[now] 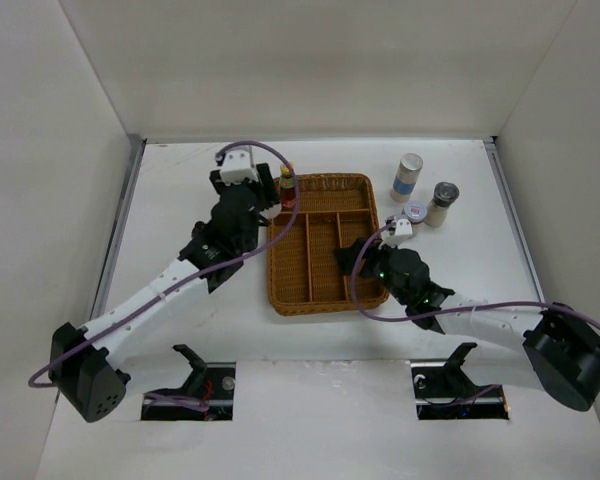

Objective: Organize the condiment bottles

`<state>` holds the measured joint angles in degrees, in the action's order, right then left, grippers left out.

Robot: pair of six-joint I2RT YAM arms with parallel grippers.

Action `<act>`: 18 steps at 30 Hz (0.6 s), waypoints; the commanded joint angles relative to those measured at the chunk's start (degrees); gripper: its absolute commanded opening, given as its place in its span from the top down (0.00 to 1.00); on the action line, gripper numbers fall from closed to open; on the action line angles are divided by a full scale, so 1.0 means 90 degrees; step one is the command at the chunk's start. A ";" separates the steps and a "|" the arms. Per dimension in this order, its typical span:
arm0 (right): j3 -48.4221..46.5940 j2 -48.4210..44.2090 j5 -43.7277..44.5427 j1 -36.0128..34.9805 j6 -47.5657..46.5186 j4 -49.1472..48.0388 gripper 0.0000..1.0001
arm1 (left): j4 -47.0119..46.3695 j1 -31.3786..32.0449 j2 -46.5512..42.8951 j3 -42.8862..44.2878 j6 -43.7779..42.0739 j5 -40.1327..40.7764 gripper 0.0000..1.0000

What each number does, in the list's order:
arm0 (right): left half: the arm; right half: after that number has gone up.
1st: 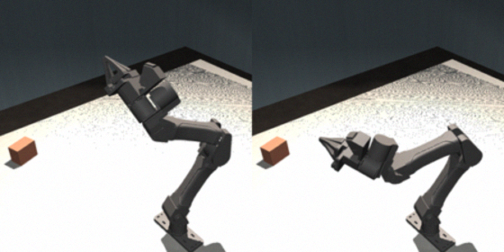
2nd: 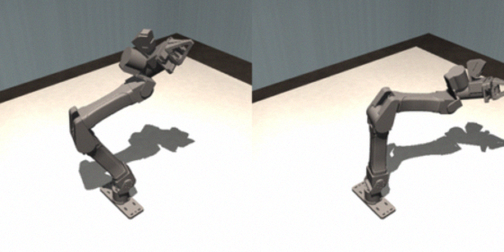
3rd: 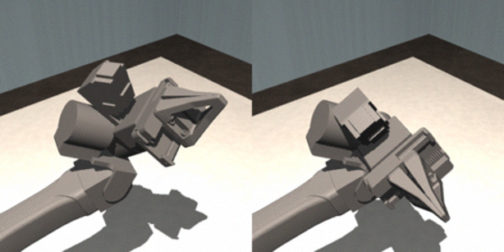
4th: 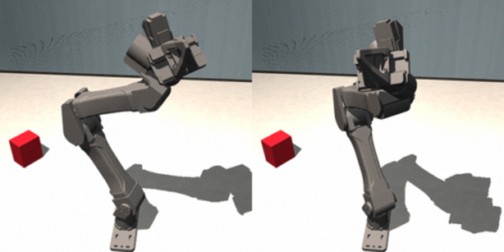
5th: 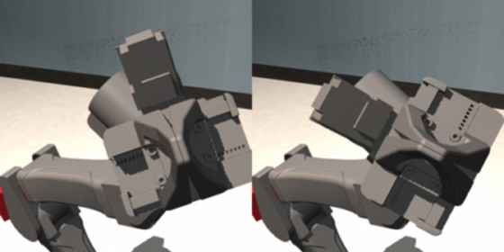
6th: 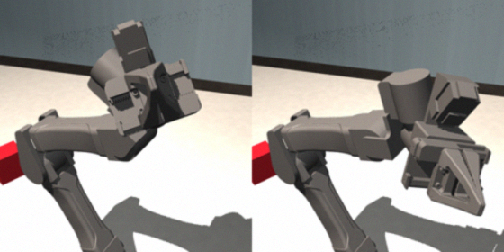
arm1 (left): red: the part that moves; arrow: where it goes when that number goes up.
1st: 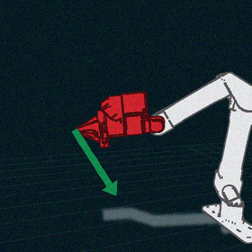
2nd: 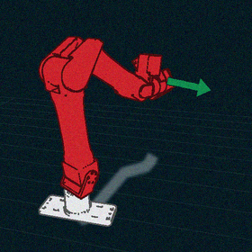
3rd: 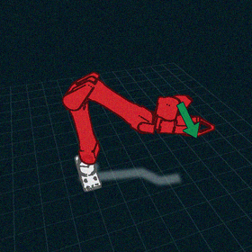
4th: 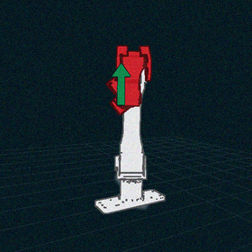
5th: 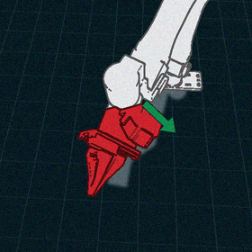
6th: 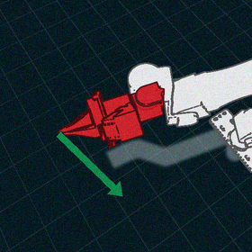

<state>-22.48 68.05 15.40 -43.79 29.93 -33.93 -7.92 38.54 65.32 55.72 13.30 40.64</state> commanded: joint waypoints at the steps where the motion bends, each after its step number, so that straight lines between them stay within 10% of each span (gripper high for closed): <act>1: 0.0027 0.0007 -0.0012 0.0066 0.0102 -0.0409 0.11 | -0.0330 0.0428 0.0221 0.0009 0.0172 0.0084 0.70; 18: 0.0027 -0.0159 0.0017 0.0174 0.0053 -0.0292 0.11 | -0.1404 0.0683 0.2156 -0.0253 0.0485 -0.0307 0.66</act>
<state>-21.54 67.09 15.44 -42.33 30.24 -33.89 -11.09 45.30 85.14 54.41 16.14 38.04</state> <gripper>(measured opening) 0.887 0.564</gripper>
